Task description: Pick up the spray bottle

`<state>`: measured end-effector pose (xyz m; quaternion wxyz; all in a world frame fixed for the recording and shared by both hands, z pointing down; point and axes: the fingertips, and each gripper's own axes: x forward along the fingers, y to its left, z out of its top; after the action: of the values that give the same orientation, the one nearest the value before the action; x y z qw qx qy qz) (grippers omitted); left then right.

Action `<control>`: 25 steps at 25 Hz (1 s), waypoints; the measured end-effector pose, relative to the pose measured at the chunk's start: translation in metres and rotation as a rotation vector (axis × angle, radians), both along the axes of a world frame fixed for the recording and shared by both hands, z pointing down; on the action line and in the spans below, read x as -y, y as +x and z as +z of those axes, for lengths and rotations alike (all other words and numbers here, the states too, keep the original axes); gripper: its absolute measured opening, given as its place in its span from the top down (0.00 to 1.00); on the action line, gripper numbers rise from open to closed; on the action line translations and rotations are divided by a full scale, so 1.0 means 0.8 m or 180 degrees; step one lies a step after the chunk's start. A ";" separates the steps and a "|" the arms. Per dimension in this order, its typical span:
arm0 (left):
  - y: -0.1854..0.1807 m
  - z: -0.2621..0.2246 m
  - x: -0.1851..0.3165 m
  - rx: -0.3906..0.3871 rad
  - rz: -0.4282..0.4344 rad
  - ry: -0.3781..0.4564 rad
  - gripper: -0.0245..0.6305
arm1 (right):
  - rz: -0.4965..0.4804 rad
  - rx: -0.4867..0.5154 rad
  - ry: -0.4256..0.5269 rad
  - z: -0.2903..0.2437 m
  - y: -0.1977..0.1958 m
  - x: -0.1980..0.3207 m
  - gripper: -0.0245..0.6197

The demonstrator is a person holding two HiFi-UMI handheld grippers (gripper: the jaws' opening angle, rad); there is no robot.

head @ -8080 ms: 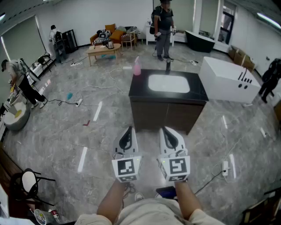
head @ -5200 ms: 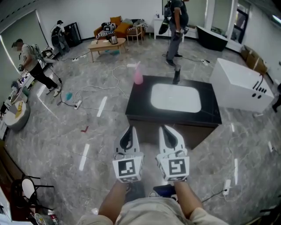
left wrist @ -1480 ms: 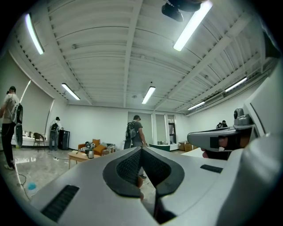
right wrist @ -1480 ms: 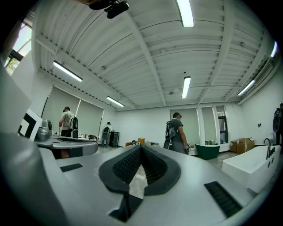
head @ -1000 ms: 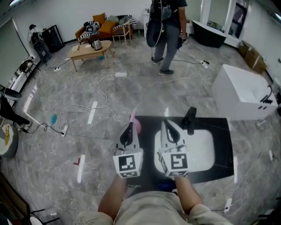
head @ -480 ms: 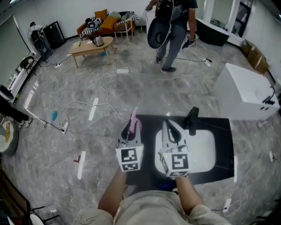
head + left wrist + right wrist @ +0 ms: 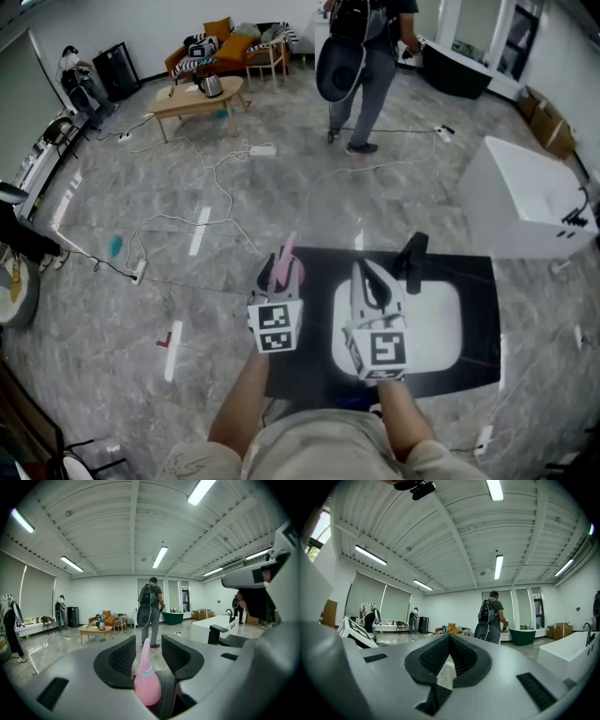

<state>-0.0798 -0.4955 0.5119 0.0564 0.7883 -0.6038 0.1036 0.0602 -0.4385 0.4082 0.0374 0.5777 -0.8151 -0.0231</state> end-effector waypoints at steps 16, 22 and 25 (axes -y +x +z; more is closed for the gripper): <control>-0.003 0.088 0.039 -0.0061 0.0035 -0.0403 0.67 | 0.0034 -0.0080 -0.0081 0.018 0.000 0.013 0.96; 0.001 0.098 0.051 -0.0059 0.0055 -0.0427 0.67 | 0.0100 -0.0108 -0.0126 0.022 0.009 0.018 0.96; -0.001 0.098 0.055 -0.0040 0.0013 -0.0413 0.67 | 0.0086 -0.0136 -0.0139 0.023 0.006 0.020 0.96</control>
<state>-0.0805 -0.5397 0.5901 0.1109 0.7849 -0.5939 0.1377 0.0651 -0.4548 0.4263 0.0677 0.5871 -0.8065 -0.0171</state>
